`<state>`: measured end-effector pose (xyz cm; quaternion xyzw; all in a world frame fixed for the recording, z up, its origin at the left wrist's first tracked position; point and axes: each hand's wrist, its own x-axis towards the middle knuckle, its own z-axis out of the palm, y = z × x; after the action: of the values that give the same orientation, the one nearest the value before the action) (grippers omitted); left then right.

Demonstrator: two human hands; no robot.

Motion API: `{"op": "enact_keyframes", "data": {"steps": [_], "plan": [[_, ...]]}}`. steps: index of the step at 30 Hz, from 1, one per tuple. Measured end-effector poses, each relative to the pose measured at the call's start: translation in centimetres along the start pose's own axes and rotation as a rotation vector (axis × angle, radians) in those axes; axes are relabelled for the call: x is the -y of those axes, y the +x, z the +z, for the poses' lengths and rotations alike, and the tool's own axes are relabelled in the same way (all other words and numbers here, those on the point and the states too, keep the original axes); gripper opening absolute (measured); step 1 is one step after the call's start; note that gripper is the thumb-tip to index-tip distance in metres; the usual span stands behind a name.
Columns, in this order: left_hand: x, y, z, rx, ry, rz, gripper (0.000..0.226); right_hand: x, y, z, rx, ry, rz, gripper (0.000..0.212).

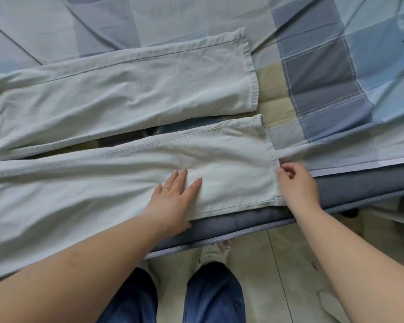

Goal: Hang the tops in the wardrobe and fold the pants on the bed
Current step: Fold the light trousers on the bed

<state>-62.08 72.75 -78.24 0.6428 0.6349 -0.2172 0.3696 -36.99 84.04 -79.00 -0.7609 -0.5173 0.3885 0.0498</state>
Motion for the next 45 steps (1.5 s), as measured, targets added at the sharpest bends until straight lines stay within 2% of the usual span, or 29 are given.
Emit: {"op": "enact_keyframes", "data": {"steps": [2,4,10,14,17,22,29,33,35,37,40,43,45], "plan": [[0.4,-0.7,-0.2,-0.013,-0.084,0.013,0.102,0.7,-1.8,0.3,-0.073,-0.041,-0.150,0.019],[0.9,-2.0,-0.2,-0.036,-0.229,0.002,0.093,2.2,-4.3,1.3,-0.048,0.021,-0.252,0.018],[6.0,-8.2,0.5,-0.095,-0.594,-0.183,0.073,7.6,-13.8,8.9,0.318,0.147,-0.329,0.015],[11.2,-12.9,1.0,-0.164,-0.804,-0.307,0.055,11.3,-18.7,14.3,0.429,0.171,-0.329,0.013],[15.8,-17.0,1.7,-0.253,-1.007,-0.405,0.038,14.3,-22.6,18.0,0.497,0.189,-0.250,0.012],[24.2,-26.2,4.7,-0.419,-1.321,-0.599,0.017,19.0,-30.6,24.3,0.785,0.180,-0.058,0.012],[33.9,-36.0,11.2,-0.667,-1.565,-0.988,0.007,22.6,-39.9,31.3,1.047,0.270,0.333,0.014],[37.3,-37.5,13.2,-0.899,-1.694,-1.208,0.025,23.7,-42.1,33.9,1.046,0.442,0.512,0.021],[38.9,-37.7,13.3,-1.025,-1.889,-1.211,0.034,24.3,-42.6,35.1,0.981,0.552,0.575,0.020],[40.5,-37.7,13.1,-1.115,-2.099,-1.135,0.037,24.8,-42.8,35.9,0.892,0.669,0.601,0.017],[42.4,-37.5,12.2,-1.230,-2.258,-1.058,0.031,25.8,-43.0,36.4,0.742,0.825,0.583,0.013],[44.4,-37.4,11.7,-1.311,-2.339,-1.100,0.033,26.9,-43.4,36.1,0.701,0.922,0.519,0.017],[45.6,-37.5,11.4,-1.336,-2.367,-1.145,0.024,27.9,-43.6,35.7,0.678,0.893,0.448,0.019]]}}
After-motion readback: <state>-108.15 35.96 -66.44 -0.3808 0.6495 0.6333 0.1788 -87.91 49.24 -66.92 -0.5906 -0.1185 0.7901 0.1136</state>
